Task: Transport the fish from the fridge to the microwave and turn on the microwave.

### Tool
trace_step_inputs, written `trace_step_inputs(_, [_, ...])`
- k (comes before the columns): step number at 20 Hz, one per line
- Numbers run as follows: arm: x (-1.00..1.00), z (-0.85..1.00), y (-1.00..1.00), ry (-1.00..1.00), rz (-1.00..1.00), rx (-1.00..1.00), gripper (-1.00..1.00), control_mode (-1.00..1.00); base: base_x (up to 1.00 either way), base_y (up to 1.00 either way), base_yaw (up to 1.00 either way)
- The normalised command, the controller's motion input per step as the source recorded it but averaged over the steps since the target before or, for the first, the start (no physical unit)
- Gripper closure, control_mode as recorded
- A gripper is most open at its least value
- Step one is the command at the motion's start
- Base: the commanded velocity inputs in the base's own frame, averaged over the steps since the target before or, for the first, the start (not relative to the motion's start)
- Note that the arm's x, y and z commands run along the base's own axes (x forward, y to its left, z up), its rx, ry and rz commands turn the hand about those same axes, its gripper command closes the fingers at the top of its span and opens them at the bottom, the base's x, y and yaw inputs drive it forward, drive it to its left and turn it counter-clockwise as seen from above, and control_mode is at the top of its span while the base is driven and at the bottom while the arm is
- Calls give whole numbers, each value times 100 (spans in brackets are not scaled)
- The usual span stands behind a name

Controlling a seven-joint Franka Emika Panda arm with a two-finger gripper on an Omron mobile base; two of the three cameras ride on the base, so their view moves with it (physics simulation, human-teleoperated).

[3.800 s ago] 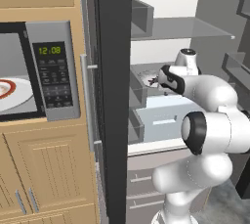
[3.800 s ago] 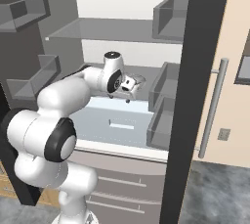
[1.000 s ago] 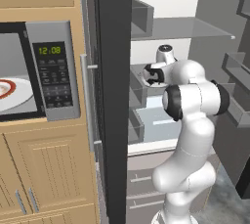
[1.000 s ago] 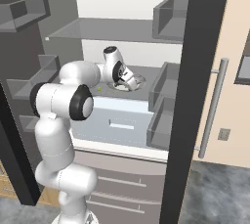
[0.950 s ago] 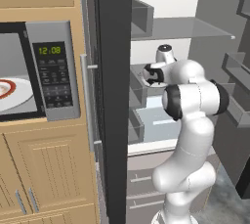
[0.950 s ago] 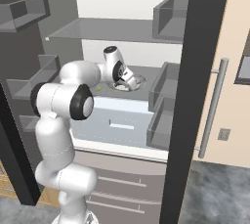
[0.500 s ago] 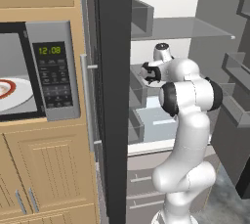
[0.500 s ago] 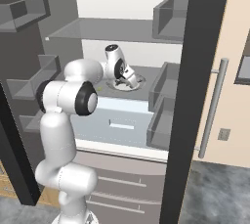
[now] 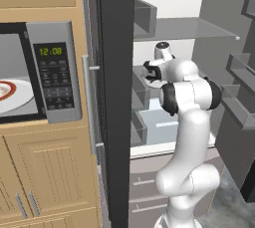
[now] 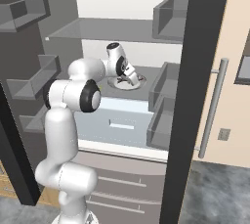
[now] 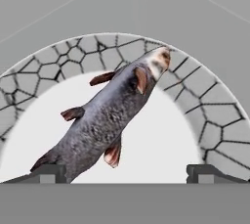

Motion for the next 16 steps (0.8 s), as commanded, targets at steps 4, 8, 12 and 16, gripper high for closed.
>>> trace_step_inputs(4, [10,0,2,-1,-3,0,-100,-100,0,0,0])
trace_step_inputs(8, [-40,0,0,-1,0,0,-100,-100,0,0,0])
trace_step_inputs(12, [-14,1,0,-3,0,0,-100,-100,0,0,0])
trace_step_inputs(16, [5,-1,0,-7,-1,0,-100,-100,0,0,0])
